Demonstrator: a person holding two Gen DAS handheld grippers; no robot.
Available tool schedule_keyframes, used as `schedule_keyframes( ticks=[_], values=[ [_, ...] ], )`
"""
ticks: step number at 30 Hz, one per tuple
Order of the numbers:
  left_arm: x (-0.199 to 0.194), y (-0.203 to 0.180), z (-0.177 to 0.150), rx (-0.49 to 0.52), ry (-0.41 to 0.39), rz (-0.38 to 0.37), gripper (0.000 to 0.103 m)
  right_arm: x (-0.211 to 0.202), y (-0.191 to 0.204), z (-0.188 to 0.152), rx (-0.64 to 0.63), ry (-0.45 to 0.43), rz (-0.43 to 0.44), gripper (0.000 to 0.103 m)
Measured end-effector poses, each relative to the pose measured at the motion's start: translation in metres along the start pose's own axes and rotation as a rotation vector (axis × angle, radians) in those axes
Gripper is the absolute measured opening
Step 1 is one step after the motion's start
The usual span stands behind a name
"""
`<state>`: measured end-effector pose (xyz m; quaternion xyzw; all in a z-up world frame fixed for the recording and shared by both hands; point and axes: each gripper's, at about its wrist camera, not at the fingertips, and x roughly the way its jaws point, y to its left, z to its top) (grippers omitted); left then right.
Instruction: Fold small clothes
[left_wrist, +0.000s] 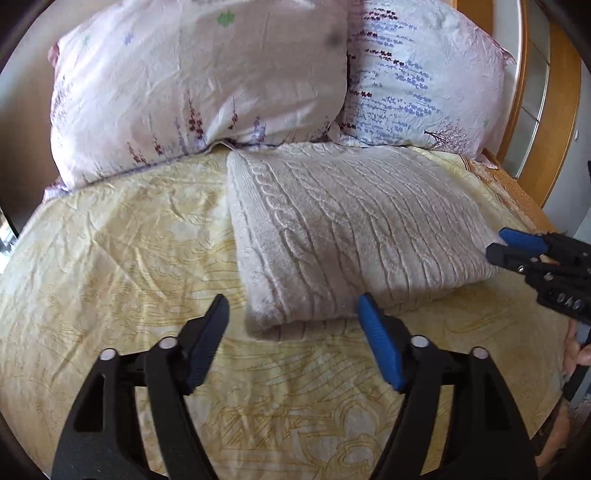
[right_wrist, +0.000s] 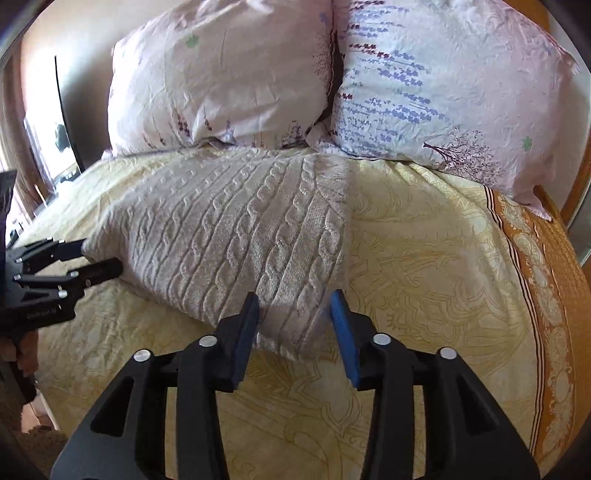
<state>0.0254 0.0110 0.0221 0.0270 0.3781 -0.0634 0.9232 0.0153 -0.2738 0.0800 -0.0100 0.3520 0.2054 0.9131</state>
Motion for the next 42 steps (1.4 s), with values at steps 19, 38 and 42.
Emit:
schedule_keyframes(
  ticks=[19, 38, 42],
  values=[
    [0.004, 0.009, -0.025, -0.132, 0.146, 0.039, 0.099, 0.012, 0.021, -0.031, 0.124, 0.151, -0.087, 0.101],
    [0.006, 0.002, -0.024, -0.129, 0.173, 0.1, 0.101, 0.021, 0.032, -0.033, 0.092, 0.172, -0.171, 0.102],
    [0.007, 0.001, -0.023, -0.137, 0.188, 0.108, 0.101, 0.021, 0.033, -0.032, 0.1, 0.179, -0.177, 0.102]
  ],
)
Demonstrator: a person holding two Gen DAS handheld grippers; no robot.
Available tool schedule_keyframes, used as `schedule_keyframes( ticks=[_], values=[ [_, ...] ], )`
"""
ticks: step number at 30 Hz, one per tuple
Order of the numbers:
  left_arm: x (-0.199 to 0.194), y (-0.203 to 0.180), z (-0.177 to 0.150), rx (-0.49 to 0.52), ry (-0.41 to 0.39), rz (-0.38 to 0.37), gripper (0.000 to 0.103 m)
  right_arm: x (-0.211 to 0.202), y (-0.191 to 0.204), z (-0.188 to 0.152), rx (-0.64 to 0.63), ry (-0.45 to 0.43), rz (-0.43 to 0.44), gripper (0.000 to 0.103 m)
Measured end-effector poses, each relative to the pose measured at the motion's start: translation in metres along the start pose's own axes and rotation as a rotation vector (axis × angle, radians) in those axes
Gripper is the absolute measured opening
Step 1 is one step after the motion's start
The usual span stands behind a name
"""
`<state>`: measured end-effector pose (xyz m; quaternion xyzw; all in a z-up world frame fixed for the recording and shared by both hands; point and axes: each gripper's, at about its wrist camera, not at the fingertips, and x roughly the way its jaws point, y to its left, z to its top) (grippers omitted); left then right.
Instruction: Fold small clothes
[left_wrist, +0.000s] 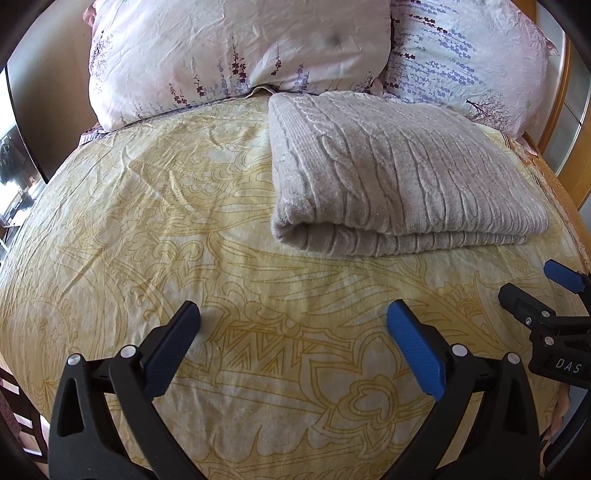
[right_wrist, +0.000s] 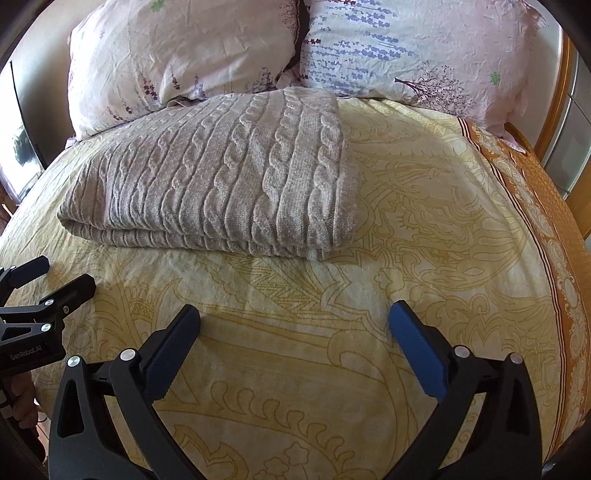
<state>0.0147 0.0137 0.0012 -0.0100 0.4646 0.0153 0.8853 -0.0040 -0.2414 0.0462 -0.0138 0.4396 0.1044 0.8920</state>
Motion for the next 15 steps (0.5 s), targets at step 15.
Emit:
schedule_keyframes(
  ticks=[15],
  values=[
    [0.0012, -0.0005, 0.0016, 0.003, 0.027, 0.003, 0.101, 0.0007, 0.002, 0.0011, 0.025, 0.03, -0.022, 0.102]
  ],
)
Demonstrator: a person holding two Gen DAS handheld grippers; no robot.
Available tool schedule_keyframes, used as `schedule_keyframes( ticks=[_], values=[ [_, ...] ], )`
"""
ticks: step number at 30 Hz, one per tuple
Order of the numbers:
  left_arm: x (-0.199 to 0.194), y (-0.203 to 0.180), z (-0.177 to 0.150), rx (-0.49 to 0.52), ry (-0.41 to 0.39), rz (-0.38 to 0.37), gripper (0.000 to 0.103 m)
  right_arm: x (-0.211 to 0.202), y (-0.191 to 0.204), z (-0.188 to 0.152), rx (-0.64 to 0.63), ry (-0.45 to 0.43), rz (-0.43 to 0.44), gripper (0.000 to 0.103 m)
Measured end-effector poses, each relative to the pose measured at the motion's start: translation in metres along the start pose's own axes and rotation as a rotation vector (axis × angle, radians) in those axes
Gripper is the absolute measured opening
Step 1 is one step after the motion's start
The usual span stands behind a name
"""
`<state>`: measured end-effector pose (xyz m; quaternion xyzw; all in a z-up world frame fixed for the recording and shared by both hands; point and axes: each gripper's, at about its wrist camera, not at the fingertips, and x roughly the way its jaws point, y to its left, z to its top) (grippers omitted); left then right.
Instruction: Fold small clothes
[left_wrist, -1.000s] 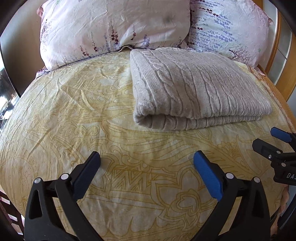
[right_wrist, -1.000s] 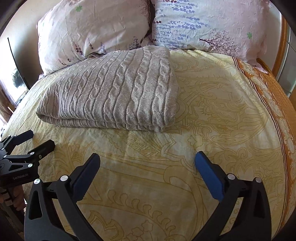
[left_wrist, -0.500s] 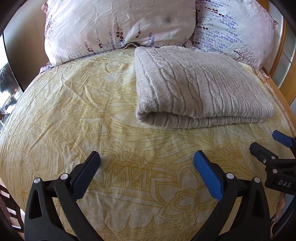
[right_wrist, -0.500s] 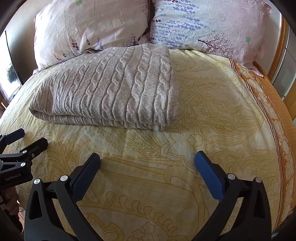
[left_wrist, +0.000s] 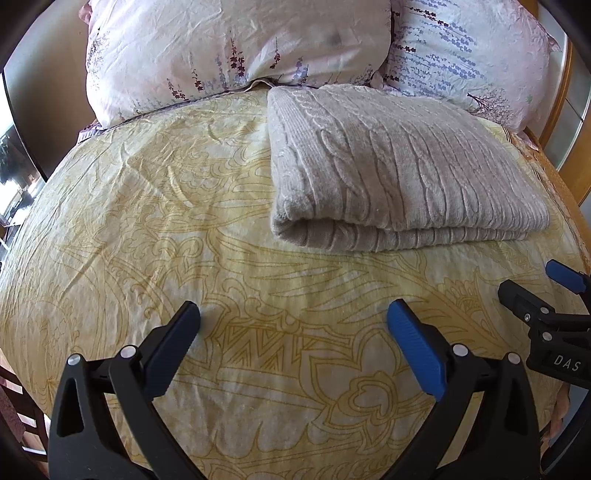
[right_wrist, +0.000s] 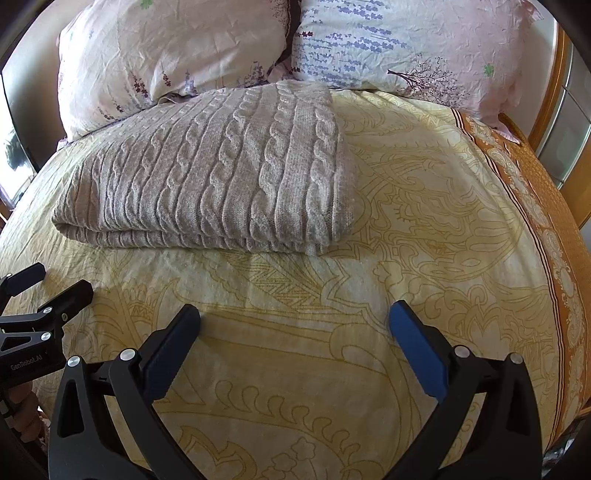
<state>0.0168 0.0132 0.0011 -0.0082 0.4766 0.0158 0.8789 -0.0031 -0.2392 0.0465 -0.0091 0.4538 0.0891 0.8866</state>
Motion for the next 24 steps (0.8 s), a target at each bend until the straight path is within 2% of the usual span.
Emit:
schedule_keyframes(
  ticks=[24],
  values=[
    [-0.0013, -0.001, -0.0011, -0.009, -0.003, 0.006, 0.101, 0.0004, -0.0002, 0.0006, -0.001, 0.001, 0.0, 0.102]
  ],
)
